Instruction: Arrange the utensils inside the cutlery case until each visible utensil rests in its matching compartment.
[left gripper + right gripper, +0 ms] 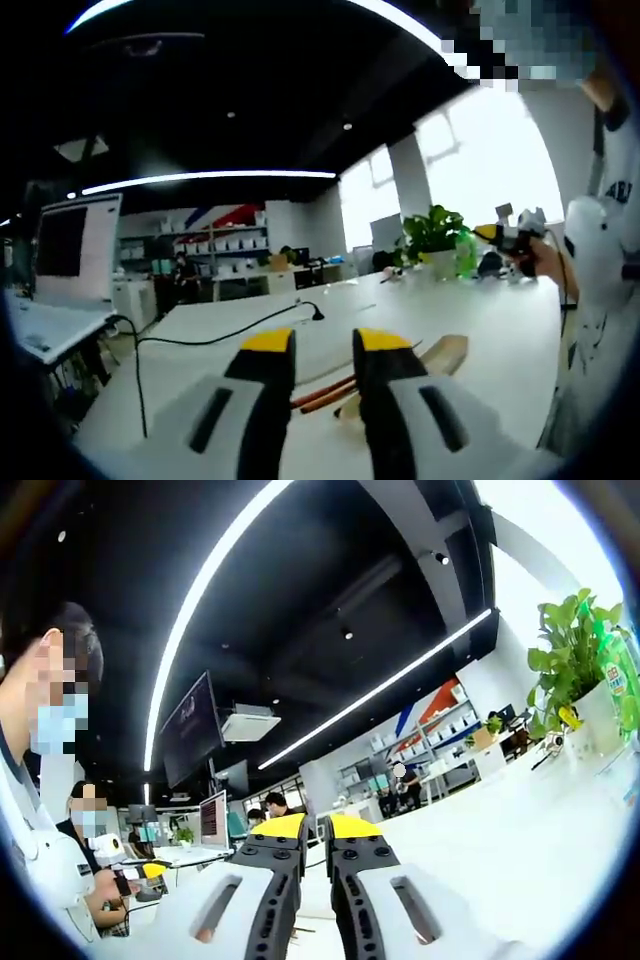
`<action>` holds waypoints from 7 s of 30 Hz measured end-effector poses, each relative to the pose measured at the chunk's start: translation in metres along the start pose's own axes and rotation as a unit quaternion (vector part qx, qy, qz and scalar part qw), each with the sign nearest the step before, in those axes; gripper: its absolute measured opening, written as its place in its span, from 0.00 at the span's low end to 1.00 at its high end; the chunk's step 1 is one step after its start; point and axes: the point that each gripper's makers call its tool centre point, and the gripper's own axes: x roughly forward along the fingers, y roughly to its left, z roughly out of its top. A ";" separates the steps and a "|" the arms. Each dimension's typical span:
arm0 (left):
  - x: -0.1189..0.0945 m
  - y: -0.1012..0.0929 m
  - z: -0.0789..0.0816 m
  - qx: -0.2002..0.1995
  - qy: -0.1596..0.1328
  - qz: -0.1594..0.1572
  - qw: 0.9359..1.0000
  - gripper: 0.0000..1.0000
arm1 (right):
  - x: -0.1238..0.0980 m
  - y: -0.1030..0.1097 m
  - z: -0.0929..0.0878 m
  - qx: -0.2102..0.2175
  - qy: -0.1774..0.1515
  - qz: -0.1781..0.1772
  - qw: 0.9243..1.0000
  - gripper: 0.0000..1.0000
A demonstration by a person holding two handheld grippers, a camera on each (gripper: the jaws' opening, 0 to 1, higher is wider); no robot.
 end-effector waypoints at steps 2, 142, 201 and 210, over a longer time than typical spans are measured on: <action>0.002 -0.002 0.003 0.000 -0.002 -0.002 1.000 0.24 | -0.001 0.000 -0.001 0.000 0.002 0.003 1.000 0.06; 0.083 -0.014 -0.164 0.281 0.445 -0.326 0.786 0.07 | -0.043 -0.008 -0.058 -0.034 0.090 0.000 0.995 0.06; 0.075 -0.038 -0.080 0.363 0.369 -0.291 0.805 0.05 | -0.044 0.014 -0.059 -0.045 0.095 0.019 0.994 0.05; 0.065 -0.054 -0.066 0.336 0.337 -0.295 0.829 0.05 | -0.043 0.018 -0.060 -0.048 0.100 0.022 0.994 0.05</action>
